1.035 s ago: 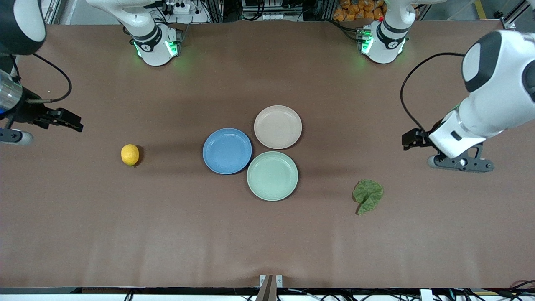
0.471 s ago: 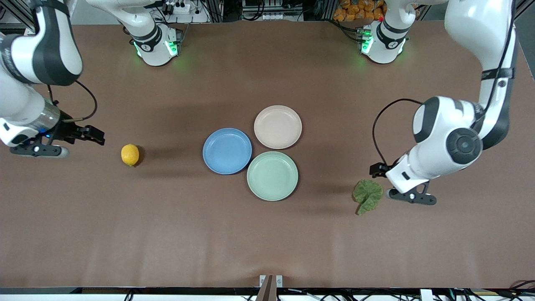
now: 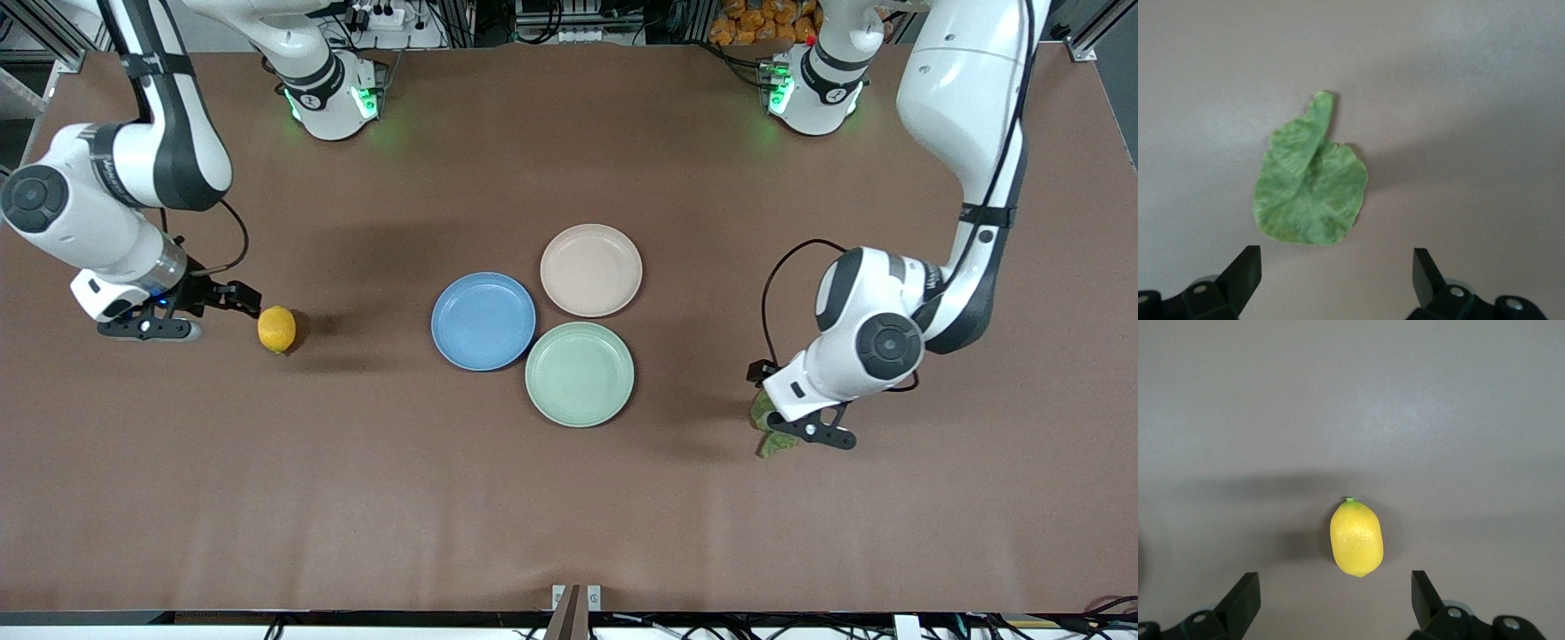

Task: Place lemon and lettuce in plates
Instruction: 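Lower and close the right gripper on the lemon while the left grasps lettuce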

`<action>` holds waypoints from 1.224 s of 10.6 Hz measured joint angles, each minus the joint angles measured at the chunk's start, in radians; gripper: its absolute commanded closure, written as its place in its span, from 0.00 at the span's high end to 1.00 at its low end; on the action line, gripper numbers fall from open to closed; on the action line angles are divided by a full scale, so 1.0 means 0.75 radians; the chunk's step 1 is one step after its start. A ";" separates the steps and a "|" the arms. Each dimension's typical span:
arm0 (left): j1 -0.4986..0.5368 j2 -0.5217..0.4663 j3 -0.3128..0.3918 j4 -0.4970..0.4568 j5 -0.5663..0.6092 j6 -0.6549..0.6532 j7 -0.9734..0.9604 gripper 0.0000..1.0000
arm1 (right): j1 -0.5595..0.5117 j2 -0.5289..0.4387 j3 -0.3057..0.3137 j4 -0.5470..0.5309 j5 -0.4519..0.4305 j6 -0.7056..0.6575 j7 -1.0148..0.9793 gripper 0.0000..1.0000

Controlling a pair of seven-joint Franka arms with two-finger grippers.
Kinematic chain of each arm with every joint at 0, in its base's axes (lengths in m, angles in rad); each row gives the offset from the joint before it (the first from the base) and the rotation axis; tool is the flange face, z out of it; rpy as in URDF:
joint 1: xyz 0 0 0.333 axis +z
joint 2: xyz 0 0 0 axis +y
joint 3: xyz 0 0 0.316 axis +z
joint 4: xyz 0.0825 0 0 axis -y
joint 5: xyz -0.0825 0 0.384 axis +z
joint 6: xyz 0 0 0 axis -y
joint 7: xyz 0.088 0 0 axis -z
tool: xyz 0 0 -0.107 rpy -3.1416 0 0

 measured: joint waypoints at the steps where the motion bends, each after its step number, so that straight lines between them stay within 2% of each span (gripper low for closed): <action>1: -0.009 0.029 0.000 0.000 0.016 0.044 0.008 1.00 | -0.002 0.021 0.000 -0.023 0.000 0.048 0.000 1.00; 5: -0.004 0.094 0.007 0.007 0.025 0.154 0.184 1.00 | -0.031 0.096 -0.002 -0.070 0.000 0.173 0.000 1.00; 9: -0.004 0.153 0.009 0.009 0.032 0.197 0.204 1.00 | -0.041 0.185 -0.003 -0.128 0.088 0.326 0.000 1.00; 13: -0.001 0.193 0.020 0.011 0.032 0.202 0.205 1.00 | -0.041 0.291 -0.003 -0.170 0.099 0.496 0.000 1.00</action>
